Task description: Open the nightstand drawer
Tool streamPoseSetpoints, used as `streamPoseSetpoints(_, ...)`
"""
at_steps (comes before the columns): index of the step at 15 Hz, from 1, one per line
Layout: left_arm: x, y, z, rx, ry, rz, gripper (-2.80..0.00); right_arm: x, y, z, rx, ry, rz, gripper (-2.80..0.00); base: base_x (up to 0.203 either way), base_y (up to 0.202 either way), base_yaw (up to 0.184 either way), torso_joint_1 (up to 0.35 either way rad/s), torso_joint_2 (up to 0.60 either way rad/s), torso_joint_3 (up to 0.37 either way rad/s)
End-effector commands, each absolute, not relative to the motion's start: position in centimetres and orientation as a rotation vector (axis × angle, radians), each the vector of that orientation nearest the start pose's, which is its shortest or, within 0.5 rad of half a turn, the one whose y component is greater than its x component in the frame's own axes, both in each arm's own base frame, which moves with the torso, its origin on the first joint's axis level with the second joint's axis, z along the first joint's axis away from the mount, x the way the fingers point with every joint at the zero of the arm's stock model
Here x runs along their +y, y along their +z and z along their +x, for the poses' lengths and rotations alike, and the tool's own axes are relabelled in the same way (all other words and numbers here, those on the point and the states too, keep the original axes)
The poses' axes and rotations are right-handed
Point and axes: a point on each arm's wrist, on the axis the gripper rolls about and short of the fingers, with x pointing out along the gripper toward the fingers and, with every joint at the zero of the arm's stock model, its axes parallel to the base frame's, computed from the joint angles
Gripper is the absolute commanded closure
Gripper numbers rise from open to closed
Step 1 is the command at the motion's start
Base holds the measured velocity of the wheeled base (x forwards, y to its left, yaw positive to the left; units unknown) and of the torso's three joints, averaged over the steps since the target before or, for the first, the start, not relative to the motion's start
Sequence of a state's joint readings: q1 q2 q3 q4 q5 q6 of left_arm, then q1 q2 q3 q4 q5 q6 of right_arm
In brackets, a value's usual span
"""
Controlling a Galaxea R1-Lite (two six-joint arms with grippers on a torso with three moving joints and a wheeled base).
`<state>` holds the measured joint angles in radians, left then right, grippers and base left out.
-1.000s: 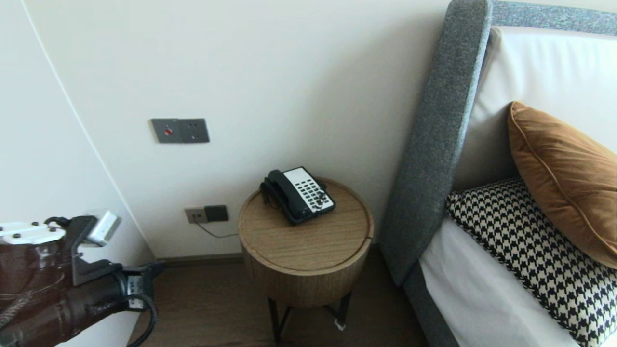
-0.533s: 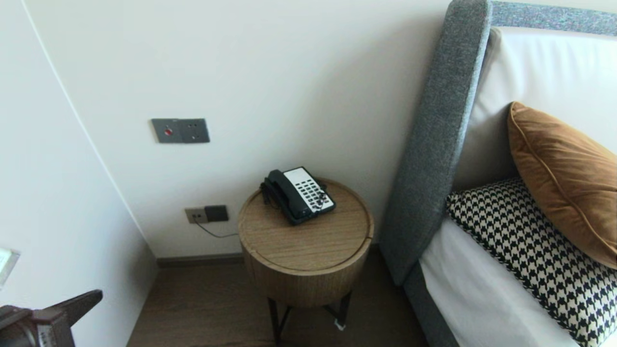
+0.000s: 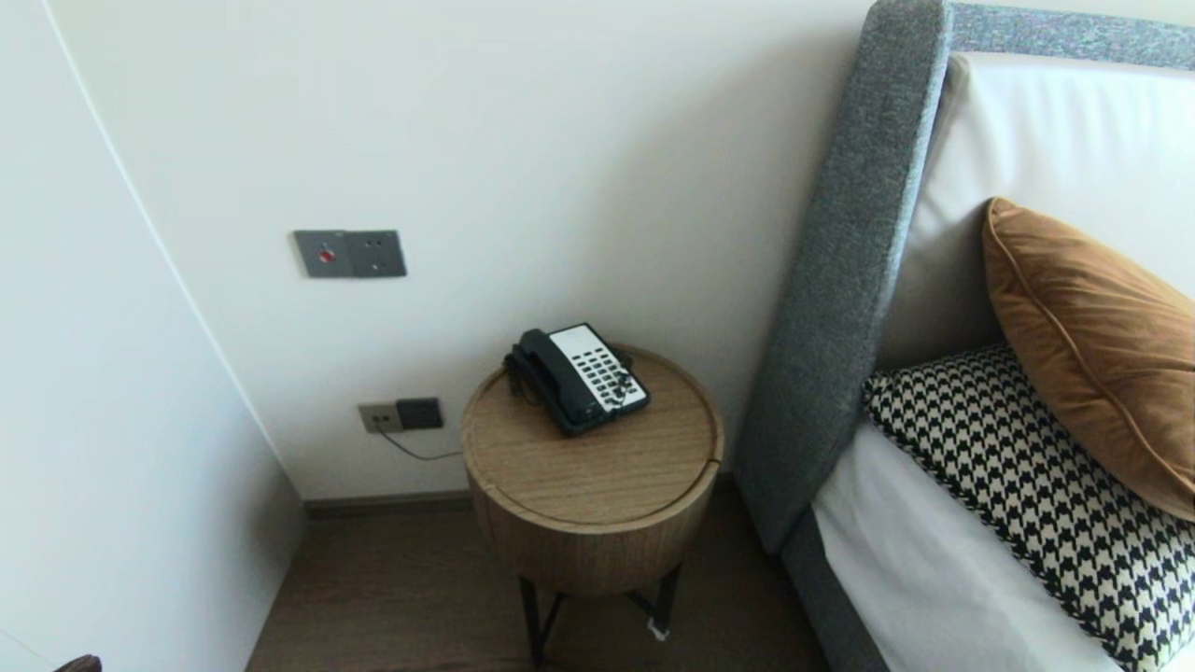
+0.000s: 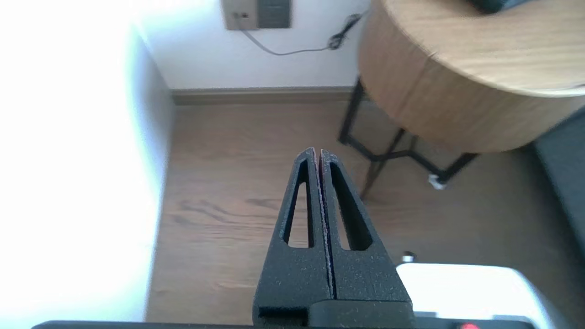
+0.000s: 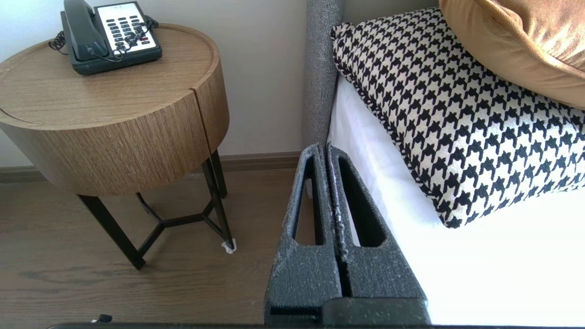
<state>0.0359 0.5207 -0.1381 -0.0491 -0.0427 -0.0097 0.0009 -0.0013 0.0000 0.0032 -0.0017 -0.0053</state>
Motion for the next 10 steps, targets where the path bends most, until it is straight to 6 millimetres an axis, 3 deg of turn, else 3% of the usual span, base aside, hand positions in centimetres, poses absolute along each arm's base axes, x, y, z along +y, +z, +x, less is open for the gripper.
streamPoseSetpoints(1, 0.0, 10.7, 1.0, 0.276, 0.026, -0.002, 0.00, 0.0, 7.5, -2.3, 0.002, 0.000, -0.006, 0.00, 0.000, 0.000, 0.000, 0.000, 0.00, 0.000)
streamPoseSetpoints(4, -0.1, 8.9, -0.1, 0.272, 0.055, 0.025, 0.00, 0.0, 7.5, -2.3, 0.002, 0.000, -0.006, 0.00, 0.000, 0.000, 0.000, 0.000, 0.00, 0.000)
streamPoseSetpoints(10, 0.0, 8.2, 0.0, 0.252, 0.094, 0.066, 0.00, 0.0, 7.5, -2.3, 0.002, 0.000, -0.006, 0.00, 0.000, 0.000, 0.000, 0.000, 0.00, 0.000)
